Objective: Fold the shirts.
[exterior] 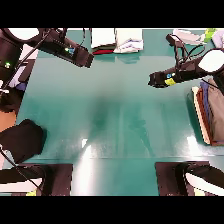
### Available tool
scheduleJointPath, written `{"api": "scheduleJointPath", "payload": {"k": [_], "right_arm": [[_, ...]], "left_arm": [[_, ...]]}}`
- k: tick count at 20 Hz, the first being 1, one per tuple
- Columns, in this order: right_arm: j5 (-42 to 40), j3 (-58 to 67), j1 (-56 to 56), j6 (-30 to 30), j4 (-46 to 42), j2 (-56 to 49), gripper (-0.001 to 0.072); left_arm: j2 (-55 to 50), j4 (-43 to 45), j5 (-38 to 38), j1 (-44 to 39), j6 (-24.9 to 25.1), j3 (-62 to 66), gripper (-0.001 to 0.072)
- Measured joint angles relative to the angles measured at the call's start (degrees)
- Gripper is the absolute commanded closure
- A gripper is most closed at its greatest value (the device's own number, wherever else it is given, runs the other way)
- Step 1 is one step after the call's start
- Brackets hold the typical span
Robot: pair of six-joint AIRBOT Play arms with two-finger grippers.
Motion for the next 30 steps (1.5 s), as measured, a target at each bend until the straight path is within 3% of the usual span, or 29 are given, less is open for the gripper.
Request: {"api": "scheduleJointPath", "payload": {"k": [3, 8, 16, 18, 19, 28, 29, 30], "right_arm": [[0.07, 0.0, 0.0, 0.0, 0.0, 0.0, 0.0694], [0.11, 0.0, 0.0, 0.0, -0.02, 0.0, 0.0693], [-0.33, -0.9, 0.0, 0.02, -0.02, 0.0, 0.0693], [-0.66, -2.34, 0.0, 0.02, -0.02, 0.0, 0.0694], [-0.81, -3.08, 0.0, 0.02, -0.02, 0.0, 0.0693], [-3.48, -6.03, 0.0, 0.02, 0.22, 0.0, 0.0694], [-3.76, -6.1, 0.0, 0.02, 0.24, 0.0, 0.0693], [-3.96, -6.12, 0.0, 0.02, 0.31, 0.0, 0.0694]], "left_arm": [[0.11, 0.37, 1.31, 0.39, 0.33, 0.0, 0.0685], [6.01, 6.23, -7.41, 9.31, -1.09, -3.56, 0.0685], [27.76, 17.22, -12.2, 29.53, -1.86, -32.92, 0.0677], [30.14, 18.4, -12.35, 33.4, -1.84, -39.93, 0.0105], [30.75, 18.73, -12.04, 34.82, -1.81, -43.21, 0.0064], [32.57, 20.55, -5.29, 38.77, -4.02, -66.55, 0.0065], [32.61, 20.59, -4.85, 38.82, -4.33, -67.6, 0.0093], [32.63, 20.63, -4.59, 38.88, -4.79, -68.41, 0.0358]]}}
